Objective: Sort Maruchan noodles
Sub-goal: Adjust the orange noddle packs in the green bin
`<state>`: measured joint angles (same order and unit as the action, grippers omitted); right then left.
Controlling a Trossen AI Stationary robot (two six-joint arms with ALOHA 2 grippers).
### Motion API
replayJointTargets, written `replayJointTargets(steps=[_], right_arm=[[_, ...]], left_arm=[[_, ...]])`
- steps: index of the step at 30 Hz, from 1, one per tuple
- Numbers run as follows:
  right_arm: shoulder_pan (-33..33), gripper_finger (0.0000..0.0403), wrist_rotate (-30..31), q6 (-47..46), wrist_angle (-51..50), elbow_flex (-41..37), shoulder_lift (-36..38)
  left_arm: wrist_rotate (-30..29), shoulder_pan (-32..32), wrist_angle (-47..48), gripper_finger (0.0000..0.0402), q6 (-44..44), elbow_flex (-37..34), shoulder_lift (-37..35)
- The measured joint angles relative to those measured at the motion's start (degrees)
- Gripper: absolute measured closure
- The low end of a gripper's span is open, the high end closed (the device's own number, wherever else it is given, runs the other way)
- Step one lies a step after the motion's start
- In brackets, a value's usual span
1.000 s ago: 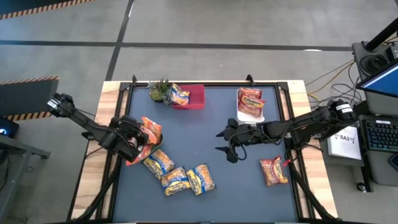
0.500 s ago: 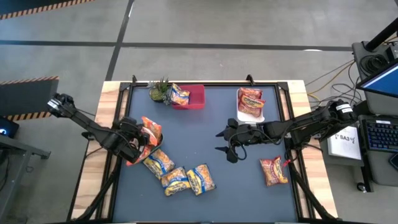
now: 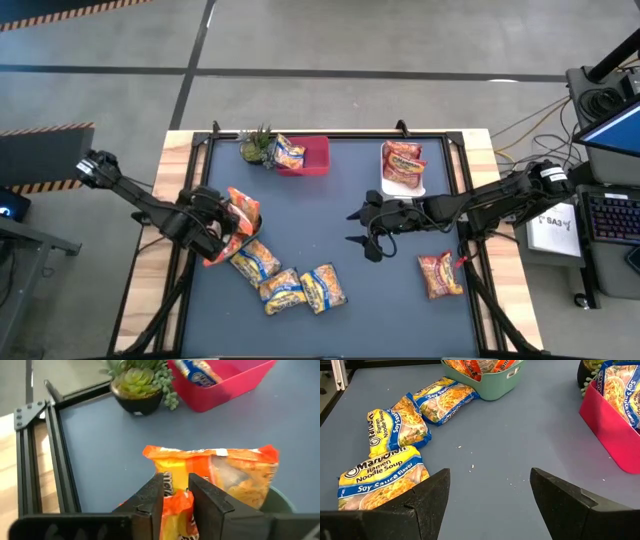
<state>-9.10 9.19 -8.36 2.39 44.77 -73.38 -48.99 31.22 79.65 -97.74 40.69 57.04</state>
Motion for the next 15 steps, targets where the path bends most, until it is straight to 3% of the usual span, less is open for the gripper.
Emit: replayJointTargets(steps=[9, 15], right_arm=[[0.01, 0.0138, 0.00, 0.00, 0.02, 0.00, 0.00], [0.00, 0.0138, 0.00, 0.00, 0.02, 0.00, 0.00]], left_arm=[[-3.49, 0.00, -0.44, 0.0314, 21.65, 10.35, 0.31], [6.57, 0.00, -6.12, 0.0323, 42.69, 12.15, 1.64]])
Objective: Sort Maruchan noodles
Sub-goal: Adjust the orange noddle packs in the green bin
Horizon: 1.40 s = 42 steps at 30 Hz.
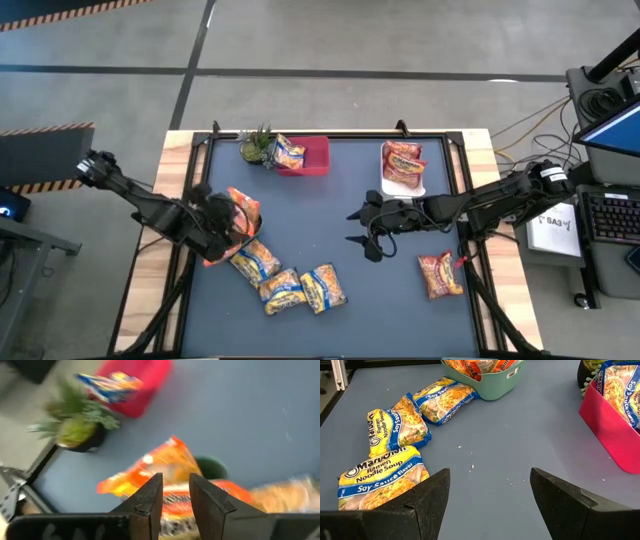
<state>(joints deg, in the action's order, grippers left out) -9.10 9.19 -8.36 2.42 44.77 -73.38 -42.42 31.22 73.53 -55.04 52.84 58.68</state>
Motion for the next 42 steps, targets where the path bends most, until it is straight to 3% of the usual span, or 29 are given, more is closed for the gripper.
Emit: replayJointTargets(steps=[4, 12, 19, 24, 32, 37, 42], right_arm=[[0.00, 0.0138, 0.00, -0.04, 0.01, -0.05, 0.00], [0.00, 0.0138, 0.00, -0.09, 0.00, -0.39, 0.00], [0.00, 0.0138, 0.00, -0.17, 0.02, -0.42, 0.00], [0.00, 0.0138, -0.01, -0.17, 0.02, -0.42, 0.00], [0.00, 0.0138, -0.02, -0.02, 0.02, -0.44, 0.00], [0.00, 0.0138, -0.02, -0.02, 0.02, -0.44, 0.00], [0.00, 0.0138, -0.02, 0.00, 0.02, -0.44, 0.00]], left_arm=[[0.59, 0.00, -0.33, 0.0340, -0.35, -2.80, 1.35], [0.33, 0.00, -1.03, 0.0372, -13.37, -11.36, 1.87], [-0.11, 0.00, -1.57, 0.0384, -24.94, -13.51, 2.22], [0.96, 0.00, -2.20, 0.0386, -24.12, -12.15, 2.20], [0.25, 0.00, 0.43, 0.0387, -15.91, -3.04, 1.66], [9.69, 0.00, 5.08, 0.0387, -17.22, 1.15, 1.61], [19.84, 0.00, 10.68, 0.0374, -29.36, 1.48, 1.45]])
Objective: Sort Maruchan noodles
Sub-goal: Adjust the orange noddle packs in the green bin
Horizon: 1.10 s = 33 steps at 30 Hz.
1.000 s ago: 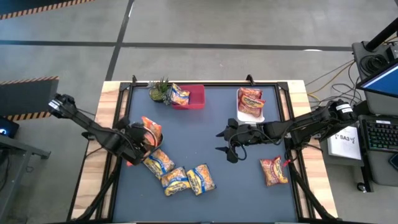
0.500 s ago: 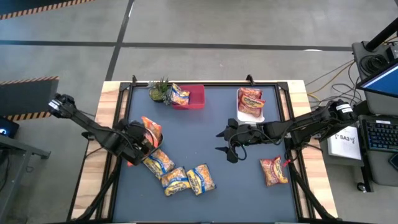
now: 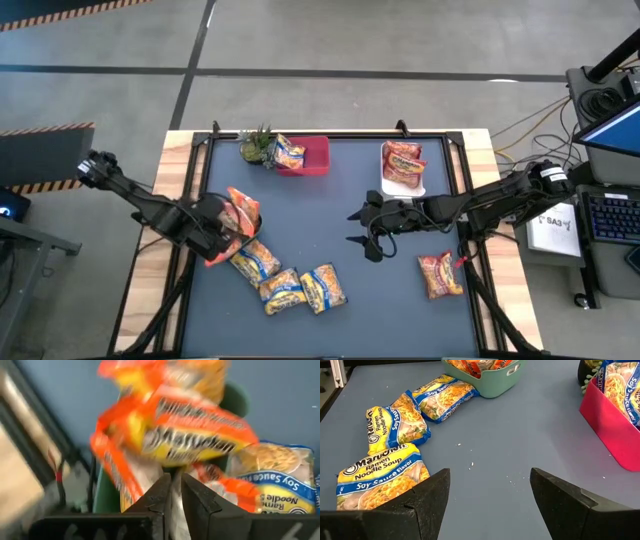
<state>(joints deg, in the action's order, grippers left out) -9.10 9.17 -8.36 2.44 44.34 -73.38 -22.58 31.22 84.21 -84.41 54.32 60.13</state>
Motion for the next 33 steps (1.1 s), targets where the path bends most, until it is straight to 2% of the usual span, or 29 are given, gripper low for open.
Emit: replayJointTargets(steps=[3, 11, 18, 26, 33], right_arm=[[0.00, 0.0138, 0.00, 0.00, 0.00, 0.00, 0.00], [0.00, 0.0138, 0.00, 0.00, 0.00, 0.00, 0.00], [0.00, 0.0138, 0.00, -0.07, 0.00, 0.00, 0.00], [0.00, 0.0138, -0.01, -0.17, 0.00, 0.00, 0.00], [0.00, 0.0138, 0.00, -0.09, 0.01, 0.00, 0.00]], left_arm=[[2.59, 0.09, 0.45, 0.0355, -4.79, -0.60, -0.01], [2.16, -0.22, 3.85, 0.0290, -14.23, -5.49, 0.52], [2.18, -0.22, 0.72, 0.0279, -15.66, -10.37, 0.54], [2.01, -0.20, -2.07, 0.0295, -15.61, -11.68, 0.59], [1.96, -0.20, -3.86, 0.0374, -14.87, -12.02, 2.16]])
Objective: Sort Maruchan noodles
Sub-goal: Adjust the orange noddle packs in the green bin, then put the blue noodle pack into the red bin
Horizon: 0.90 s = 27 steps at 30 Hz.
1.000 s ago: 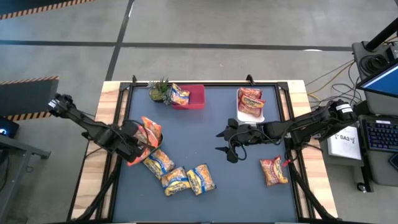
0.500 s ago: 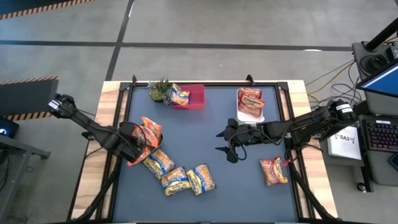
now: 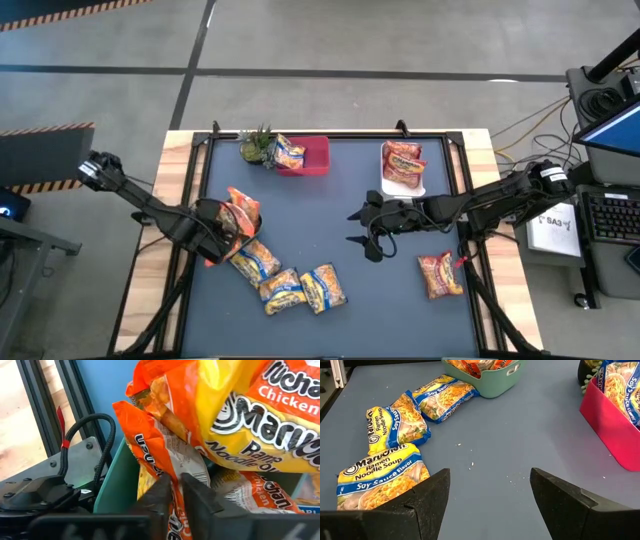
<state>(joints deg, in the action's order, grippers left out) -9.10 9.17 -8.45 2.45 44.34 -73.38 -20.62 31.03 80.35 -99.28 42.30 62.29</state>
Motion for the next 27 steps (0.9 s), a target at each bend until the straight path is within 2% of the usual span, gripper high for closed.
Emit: replayJointTargets(steps=[3, 8, 16, 27], right_arm=[[0.00, 0.0138, -0.01, -0.04, -0.01, 0.00, 0.00], [0.00, 0.0138, -0.01, -0.04, -0.01, 0.00, 0.00], [0.00, 0.0138, 0.00, 0.04, 0.00, 0.00, 0.00], [0.00, 0.0138, 0.00, 0.07, -0.01, 0.00, 0.00]], left_arm=[[0.03, 0.00, -1.32, 0.0396, 1.29, 0.00, 0.51], [0.52, -0.02, -0.57, 0.0400, 4.84, 1.48, 1.68], [0.61, -0.01, 6.04, 0.0401, 8.20, 6.59, 3.25], [0.20, -0.02, 5.18, 0.0398, 5.50, 8.87, 1.68]])
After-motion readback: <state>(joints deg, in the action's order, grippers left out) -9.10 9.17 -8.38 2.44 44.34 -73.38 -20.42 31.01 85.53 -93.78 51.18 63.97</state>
